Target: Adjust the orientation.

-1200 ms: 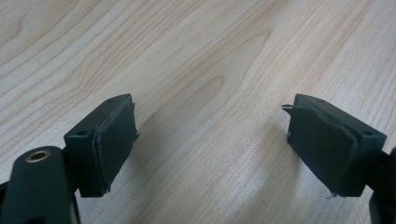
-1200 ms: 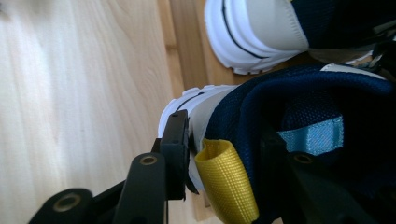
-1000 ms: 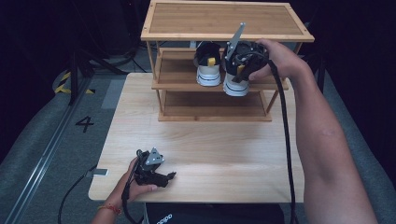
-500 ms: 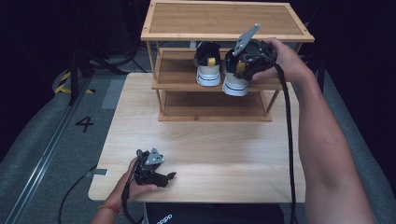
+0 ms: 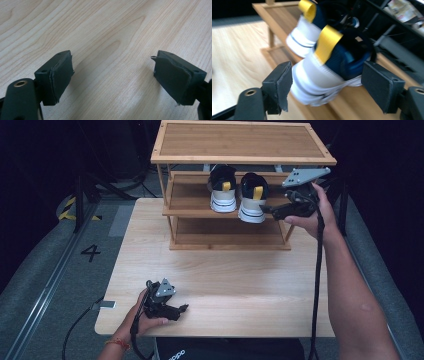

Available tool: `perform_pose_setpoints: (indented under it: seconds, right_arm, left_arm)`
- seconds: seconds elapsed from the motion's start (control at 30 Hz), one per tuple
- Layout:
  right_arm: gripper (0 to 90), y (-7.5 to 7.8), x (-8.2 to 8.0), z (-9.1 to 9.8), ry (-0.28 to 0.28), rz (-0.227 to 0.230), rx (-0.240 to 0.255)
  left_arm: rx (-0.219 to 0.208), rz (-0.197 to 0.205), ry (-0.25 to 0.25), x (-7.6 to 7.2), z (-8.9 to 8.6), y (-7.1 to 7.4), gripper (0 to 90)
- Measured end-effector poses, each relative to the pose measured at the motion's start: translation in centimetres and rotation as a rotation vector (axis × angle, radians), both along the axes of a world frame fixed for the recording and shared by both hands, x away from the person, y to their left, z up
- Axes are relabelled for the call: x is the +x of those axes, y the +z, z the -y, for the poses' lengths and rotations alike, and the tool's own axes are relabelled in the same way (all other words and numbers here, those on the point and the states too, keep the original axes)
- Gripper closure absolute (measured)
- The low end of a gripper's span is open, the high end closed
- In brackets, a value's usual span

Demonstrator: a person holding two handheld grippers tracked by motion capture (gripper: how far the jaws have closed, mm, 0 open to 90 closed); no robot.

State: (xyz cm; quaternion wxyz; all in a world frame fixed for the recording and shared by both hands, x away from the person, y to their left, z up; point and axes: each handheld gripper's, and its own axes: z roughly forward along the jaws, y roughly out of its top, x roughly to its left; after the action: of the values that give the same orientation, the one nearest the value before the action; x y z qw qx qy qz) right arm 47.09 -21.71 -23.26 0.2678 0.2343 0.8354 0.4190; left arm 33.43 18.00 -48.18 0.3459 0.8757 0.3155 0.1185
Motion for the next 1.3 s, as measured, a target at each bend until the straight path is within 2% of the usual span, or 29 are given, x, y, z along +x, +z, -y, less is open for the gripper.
perform_pose_setpoints:
  seconds: [0.1,0.17,0.3,0.4,0.5,0.57,0.63,0.8,0.87,1.17,1.27,1.3]
  right_arm:
    - [22.4,-1.9,0.0,0.2,-0.050,-0.028,0.029]
    - [22.2,-3.0,0.2,0.2,-0.054,-0.062,0.056]
    - [23.3,-4.6,0.4,-0.3,-0.080,-0.055,0.097]
    - [23.5,-5.0,0.7,-0.8,-0.111,-0.052,0.137]
    - [22.3,-5.1,1.3,-1.3,-0.165,-0.042,0.125]
    - [19.2,-5.1,1.9,-1.3,-0.157,-0.078,0.141]
    - [19.9,-5.0,2.4,-1.3,-0.140,-0.109,0.144]
    - [33.1,-4.8,3.5,-1.0,-0.182,-0.086,0.112]
    - [32.3,-4.9,4.0,-0.9,-0.178,-0.104,0.120]
    - [31.5,-5.1,6.0,-1.3,-0.194,-0.107,0.095]
    - [30.6,-5.2,6.0,-1.5,-0.204,-0.110,0.087]
    - [30.6,-5.2,5.6,-1.5,-0.208,-0.094,0.073]
  left_arm:
    - [-0.004,0.004,0.000,0.0,0.0,0.0,16.1]
    - [-0.003,0.004,0.000,0.0,0.0,0.0,16.1]
    - [-0.007,0.002,0.004,-0.1,0.0,-0.1,16.2]
    - [-0.006,0.001,0.004,-0.1,0.0,0.0,16.2]
    - [-0.006,0.001,0.004,-0.1,0.0,0.0,16.2]
    - [-0.005,0.002,0.002,0.0,0.0,0.0,16.2]
    - [-0.006,0.001,0.002,-0.1,0.0,0.0,16.2]
    - [-0.007,0.002,0.003,-0.1,0.0,-0.1,16.2]
    - [-0.007,0.002,0.002,0.0,0.0,-0.1,16.2]
    - [-0.004,0.003,-0.003,0.0,0.0,0.0,16.3]
    - [-0.005,0.005,-0.002,0.0,0.0,0.0,16.4]
    - [-0.005,0.005,-0.002,0.0,0.0,0.0,16.4]
